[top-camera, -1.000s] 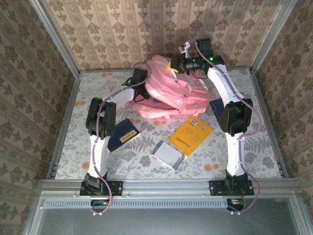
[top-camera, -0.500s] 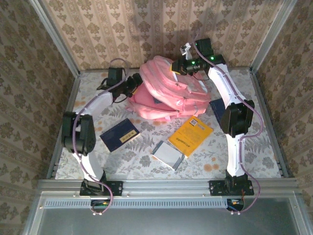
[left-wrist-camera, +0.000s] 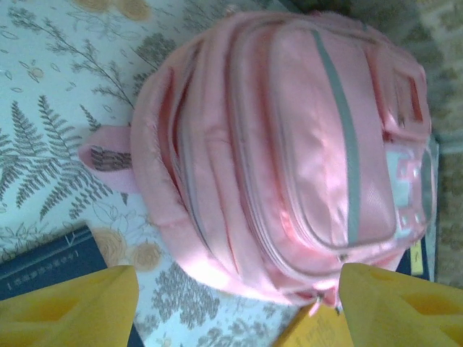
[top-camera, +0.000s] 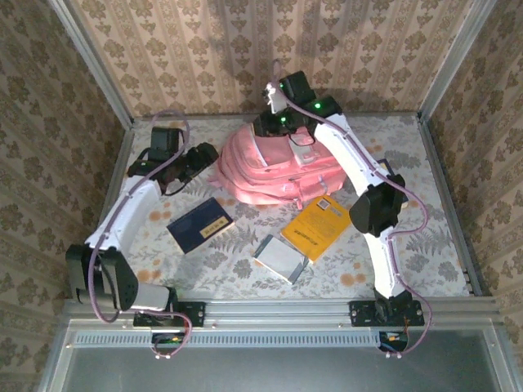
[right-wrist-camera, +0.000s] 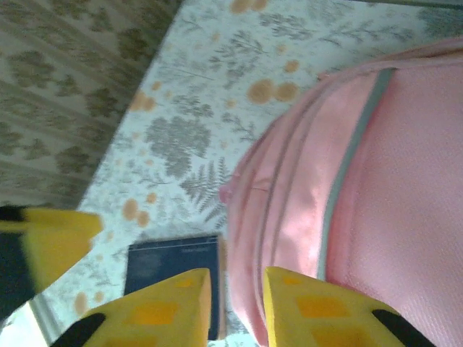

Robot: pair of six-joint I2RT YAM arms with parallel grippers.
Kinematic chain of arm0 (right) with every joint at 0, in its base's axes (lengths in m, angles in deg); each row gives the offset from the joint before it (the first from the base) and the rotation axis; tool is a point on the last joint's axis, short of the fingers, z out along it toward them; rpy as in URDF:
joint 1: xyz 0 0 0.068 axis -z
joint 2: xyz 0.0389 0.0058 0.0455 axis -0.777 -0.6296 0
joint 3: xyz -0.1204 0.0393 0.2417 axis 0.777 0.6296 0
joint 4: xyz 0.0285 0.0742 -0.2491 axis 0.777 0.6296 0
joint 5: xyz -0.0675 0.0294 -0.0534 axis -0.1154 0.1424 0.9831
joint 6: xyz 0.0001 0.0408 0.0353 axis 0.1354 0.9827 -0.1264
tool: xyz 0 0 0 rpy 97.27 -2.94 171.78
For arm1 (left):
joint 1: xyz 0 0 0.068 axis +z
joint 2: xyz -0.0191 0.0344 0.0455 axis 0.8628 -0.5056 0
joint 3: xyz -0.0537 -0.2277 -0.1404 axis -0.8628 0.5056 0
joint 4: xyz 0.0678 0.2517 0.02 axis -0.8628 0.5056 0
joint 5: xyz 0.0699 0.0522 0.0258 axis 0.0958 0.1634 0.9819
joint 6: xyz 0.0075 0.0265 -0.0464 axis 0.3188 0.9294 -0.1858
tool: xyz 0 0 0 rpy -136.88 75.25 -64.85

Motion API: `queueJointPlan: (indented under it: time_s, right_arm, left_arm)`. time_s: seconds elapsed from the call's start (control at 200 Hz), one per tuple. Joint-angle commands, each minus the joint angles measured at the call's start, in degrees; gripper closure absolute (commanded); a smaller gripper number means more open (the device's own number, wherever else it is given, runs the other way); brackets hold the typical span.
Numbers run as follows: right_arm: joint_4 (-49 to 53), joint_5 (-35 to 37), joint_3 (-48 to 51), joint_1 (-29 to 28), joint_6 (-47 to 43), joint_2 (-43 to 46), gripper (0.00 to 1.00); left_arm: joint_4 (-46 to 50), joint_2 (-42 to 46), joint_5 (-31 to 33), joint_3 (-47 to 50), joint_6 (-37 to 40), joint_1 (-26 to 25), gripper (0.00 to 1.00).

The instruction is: Pack the student bag

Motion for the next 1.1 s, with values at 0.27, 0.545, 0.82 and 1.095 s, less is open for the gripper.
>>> queueJointPlan:
  time_s: [0.27, 0.545, 0.82, 1.095]
  right_arm:
    - [-2.3, 37.5, 30.7, -3.3, -8.6, 25.4, 0.6]
    - [-12.6, 20.8, 70.5, -4.3, 9.5, 52.7, 0.57]
    - [-14.9, 0.3, 101.0, -13.6, 22.1, 72.7, 0.7]
    - [-21.9, 4.1, 110.9, -21.4, 26.7, 70.7, 0.78]
  left_arm:
    - [5.3, 7.1, 3.7, 8.1, 11.5, -16.1, 0.25]
    - [2.4, 4.7, 2.1, 13.0, 15.8, -25.7, 0.24]
    - [-1.9, -3.8, -2.3, 16.5, 16.3, -32.0, 0.23]
    - [-9.8, -7.5, -5.1, 20.8, 12.4, -33.8, 0.24]
